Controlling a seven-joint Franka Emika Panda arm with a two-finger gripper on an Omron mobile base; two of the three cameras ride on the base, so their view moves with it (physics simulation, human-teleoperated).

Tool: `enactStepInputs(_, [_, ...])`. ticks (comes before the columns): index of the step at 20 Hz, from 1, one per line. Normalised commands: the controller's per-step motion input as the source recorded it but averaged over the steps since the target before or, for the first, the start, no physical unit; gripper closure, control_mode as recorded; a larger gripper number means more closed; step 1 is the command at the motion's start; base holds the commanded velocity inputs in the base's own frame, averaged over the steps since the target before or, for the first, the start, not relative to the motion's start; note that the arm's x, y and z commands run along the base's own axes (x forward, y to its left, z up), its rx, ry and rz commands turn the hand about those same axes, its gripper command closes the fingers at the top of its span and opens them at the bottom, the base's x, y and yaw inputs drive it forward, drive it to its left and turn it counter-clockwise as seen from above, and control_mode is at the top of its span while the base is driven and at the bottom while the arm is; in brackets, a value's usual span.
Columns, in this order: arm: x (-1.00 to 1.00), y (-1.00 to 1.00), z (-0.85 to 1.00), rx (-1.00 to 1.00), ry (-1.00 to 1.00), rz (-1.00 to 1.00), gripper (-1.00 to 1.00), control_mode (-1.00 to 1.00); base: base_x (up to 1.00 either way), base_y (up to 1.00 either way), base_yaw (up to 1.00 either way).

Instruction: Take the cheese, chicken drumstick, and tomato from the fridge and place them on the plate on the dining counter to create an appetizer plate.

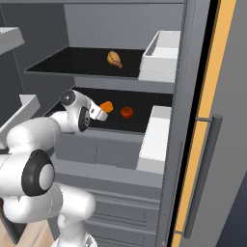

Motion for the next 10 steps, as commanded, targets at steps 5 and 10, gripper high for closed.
enactStepInputs(5, [0.19,0.0,-0.01,0.0,-0.01,0.0,-1.0,-1.0,0.0,0.0,0.0])
enactStepInputs(10, [0.15,0.0,-0.08,0.0,-0.04,0.0,-1.0,-1.0,0.0,0.0,0.0])
